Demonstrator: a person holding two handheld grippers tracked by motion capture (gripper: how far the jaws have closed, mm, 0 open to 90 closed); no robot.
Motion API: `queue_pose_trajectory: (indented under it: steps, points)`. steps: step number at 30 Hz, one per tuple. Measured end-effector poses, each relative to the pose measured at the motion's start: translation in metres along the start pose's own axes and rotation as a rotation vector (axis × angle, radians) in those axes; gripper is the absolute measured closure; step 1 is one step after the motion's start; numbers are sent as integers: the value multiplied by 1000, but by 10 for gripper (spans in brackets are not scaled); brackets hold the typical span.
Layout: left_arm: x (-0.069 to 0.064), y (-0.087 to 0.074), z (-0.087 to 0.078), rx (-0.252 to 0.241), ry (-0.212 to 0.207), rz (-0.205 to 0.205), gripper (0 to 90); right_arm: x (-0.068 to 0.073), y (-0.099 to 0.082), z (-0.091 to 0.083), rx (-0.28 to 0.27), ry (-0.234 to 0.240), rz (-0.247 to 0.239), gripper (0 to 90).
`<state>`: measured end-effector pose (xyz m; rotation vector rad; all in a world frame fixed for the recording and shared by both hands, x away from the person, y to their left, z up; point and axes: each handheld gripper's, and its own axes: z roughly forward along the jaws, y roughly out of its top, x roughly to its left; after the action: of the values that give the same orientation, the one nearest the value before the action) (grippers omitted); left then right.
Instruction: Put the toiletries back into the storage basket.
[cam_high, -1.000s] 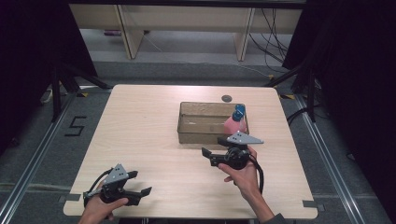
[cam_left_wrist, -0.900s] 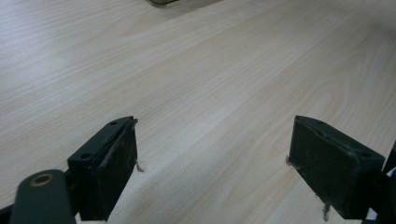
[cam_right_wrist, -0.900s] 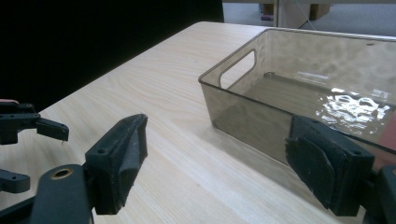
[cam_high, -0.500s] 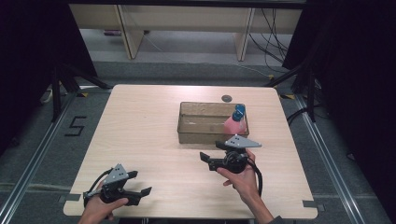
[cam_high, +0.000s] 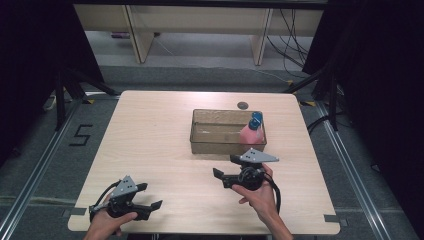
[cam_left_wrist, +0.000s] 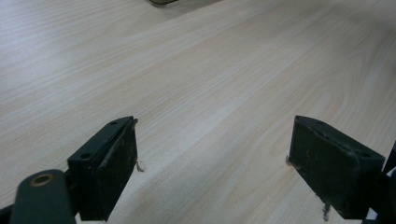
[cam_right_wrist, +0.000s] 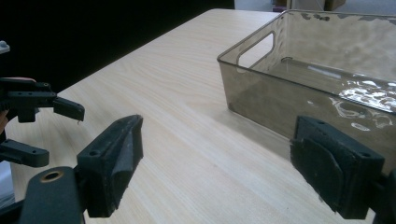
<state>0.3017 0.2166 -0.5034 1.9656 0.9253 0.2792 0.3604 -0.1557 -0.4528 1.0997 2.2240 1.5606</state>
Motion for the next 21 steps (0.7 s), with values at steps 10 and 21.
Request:
queue_pose_trajectory:
  steps: [10,21]
  points:
    - [0,0,0,-1,0,0,148,3,-4,-2,8,14,-1,174]
    - [0,0,0,-1,1,-1,149,4,-11,-5,16,27,-22,171]
